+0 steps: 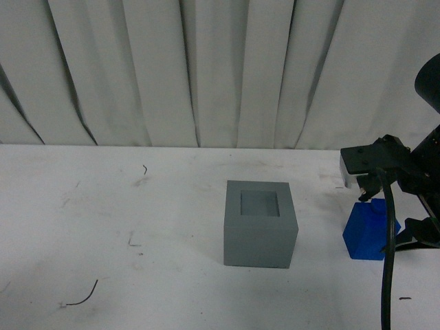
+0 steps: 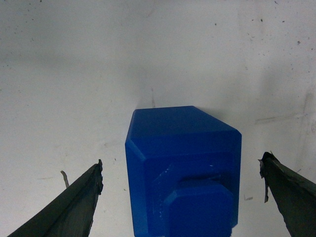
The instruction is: Insert blue part into gray base
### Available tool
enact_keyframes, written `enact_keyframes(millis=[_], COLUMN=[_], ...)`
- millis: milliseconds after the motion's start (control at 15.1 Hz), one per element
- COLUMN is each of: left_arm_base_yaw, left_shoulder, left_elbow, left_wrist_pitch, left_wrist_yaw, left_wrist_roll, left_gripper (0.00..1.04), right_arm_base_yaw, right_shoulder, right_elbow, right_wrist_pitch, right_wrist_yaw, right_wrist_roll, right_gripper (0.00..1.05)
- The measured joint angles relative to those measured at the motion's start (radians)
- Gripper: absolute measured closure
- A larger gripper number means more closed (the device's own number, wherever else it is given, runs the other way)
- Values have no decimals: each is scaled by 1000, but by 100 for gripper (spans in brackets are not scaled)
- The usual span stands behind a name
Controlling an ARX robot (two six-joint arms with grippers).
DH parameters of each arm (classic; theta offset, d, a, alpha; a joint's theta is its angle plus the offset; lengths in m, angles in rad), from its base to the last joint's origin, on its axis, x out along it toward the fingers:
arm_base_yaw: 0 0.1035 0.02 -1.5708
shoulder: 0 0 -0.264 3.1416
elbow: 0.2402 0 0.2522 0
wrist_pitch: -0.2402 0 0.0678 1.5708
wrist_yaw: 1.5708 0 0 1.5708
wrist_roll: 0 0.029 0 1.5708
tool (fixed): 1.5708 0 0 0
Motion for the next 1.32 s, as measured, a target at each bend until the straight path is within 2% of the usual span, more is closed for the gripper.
enact_keyframes(millis=[66, 330, 396, 792, 991, 1123, 1321], left_arm_base_yaw=[0, 0, 0, 0, 0, 0, 0], left_shoulder=[0, 0, 0, 0, 0, 0, 0], left_elbow=[0, 0, 0, 0, 0, 0, 0], left_wrist_pitch=[0, 0, 0, 0, 0, 0, 0], left_wrist_yaw=[0, 0, 0, 0, 0, 0, 0], left_wrist_roll=[0, 0, 0, 0, 0, 0, 0], left_gripper=[7, 7, 7, 7, 7, 7, 7], right_arm_base_yaw=[0, 1, 1, 8, 39, 78, 98], right_shoulder=[0, 6, 6, 6, -20, -98, -113], right_elbow=[-2, -3, -2, 8, 54, 238, 294], right_wrist_pitch=[-2, -8, -14, -57, -140, -305, -359], right_wrist_yaw=[-5, -10, -14, -19, -18, -23, -21], right_wrist_roll=[4, 4, 4, 5, 4, -2, -5], right_gripper=[7, 49, 57, 58, 58, 58, 58])
